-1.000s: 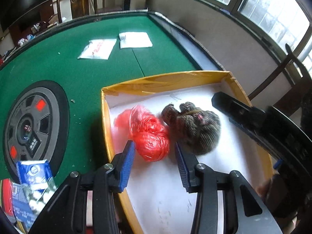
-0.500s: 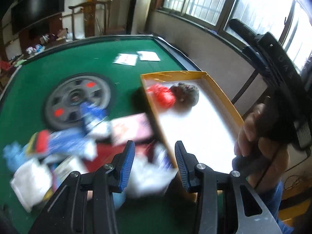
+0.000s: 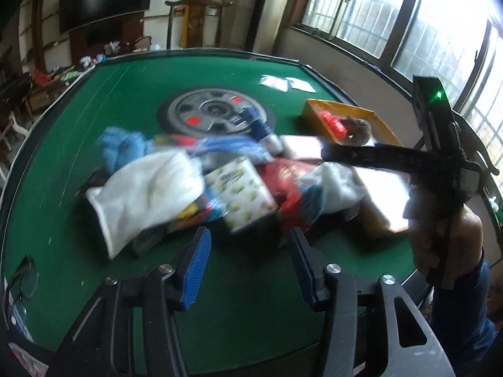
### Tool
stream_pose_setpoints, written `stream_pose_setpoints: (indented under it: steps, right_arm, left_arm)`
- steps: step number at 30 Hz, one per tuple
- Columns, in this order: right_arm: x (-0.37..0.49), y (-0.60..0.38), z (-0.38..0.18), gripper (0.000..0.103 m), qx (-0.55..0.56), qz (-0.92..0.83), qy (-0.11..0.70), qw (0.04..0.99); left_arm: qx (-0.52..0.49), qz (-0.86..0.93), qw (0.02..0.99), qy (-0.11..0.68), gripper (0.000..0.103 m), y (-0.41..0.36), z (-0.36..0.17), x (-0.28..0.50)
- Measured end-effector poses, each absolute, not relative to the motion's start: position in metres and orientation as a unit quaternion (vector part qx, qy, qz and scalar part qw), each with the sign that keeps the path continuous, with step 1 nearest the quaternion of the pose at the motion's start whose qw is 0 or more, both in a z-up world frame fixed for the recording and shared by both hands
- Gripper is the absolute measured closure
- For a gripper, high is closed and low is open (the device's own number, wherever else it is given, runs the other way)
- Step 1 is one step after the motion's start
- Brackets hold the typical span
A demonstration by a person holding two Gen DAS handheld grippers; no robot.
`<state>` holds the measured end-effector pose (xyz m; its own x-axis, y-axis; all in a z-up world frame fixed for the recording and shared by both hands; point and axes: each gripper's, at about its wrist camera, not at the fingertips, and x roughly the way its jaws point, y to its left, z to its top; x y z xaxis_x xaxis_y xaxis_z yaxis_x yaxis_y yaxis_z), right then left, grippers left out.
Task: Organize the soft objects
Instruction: 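Grasp the white tissue with the right tool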
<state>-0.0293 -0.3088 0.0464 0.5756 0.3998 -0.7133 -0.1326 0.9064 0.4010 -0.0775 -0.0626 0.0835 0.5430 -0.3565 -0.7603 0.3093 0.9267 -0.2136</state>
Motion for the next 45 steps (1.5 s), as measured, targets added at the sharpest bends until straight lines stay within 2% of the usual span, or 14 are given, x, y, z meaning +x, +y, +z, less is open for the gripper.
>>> stream_pose_setpoints:
  steps: [6,12,19,25,29,30,31,32,34,35,40,45]
  right_arm:
    - [-0.095,-0.242,0.042,0.021,0.143,0.352,0.439,0.814]
    - [-0.125,-0.252,0.056,0.021,0.066,0.242,0.393,0.885]
    - [-0.117,-0.252,0.046,0.021,0.023,0.221,0.414,0.883]
    - [-0.114,-0.222,0.024,0.021,-0.080,0.192,0.425,0.881]
    - [-0.108,-0.225,0.008,0.022,-0.092,0.169,0.451,0.872]
    - [-0.107,-0.231,0.005,0.027,-0.076,0.173,0.457,0.869]
    - [-0.107,-0.237,0.004,0.044,-0.062,0.176,0.460,0.868]
    - [-0.107,-0.242,0.003,0.050,-0.056,0.170,0.460,0.870]
    - [-0.106,-0.253,0.005,0.074,-0.032,0.166,0.459,0.872]
    - [-0.108,-0.258,0.008,0.078,-0.017,0.171,0.456,0.873]
    - [-0.127,-0.286,0.030,0.079,0.053,0.180,0.395,0.900]
    - [-0.142,-0.314,0.045,0.079,0.109,0.169,0.352,0.914]
  left_arm:
    - [-0.040,-0.176,0.881,0.437,0.051,-0.020,0.072,-0.090]
    - [-0.058,-0.176,0.877,0.443,0.051,-0.006,0.060,-0.085]
    - [-0.058,-0.188,0.875,0.442,0.051,-0.002,0.055,-0.087]
    - [-0.061,-0.190,0.872,0.447,0.051,-0.001,0.050,-0.086]
    - [-0.054,-0.195,0.871,0.447,0.051,-0.003,0.049,-0.088]
    - [-0.052,-0.196,0.871,0.447,0.051,-0.004,0.049,-0.088]
    - [-0.049,-0.198,0.871,0.447,0.051,-0.005,0.049,-0.089]
    - [-0.048,-0.199,0.871,0.447,0.051,-0.007,0.050,-0.089]
    - [-0.044,-0.203,0.869,0.449,0.051,-0.012,0.049,-0.088]
    - [-0.042,-0.206,0.868,0.451,0.051,-0.015,0.049,-0.087]
    - [-0.023,-0.240,0.856,0.457,0.051,-0.045,0.055,-0.082]
    - [0.040,-0.280,0.848,0.448,0.051,-0.100,0.064,-0.071]
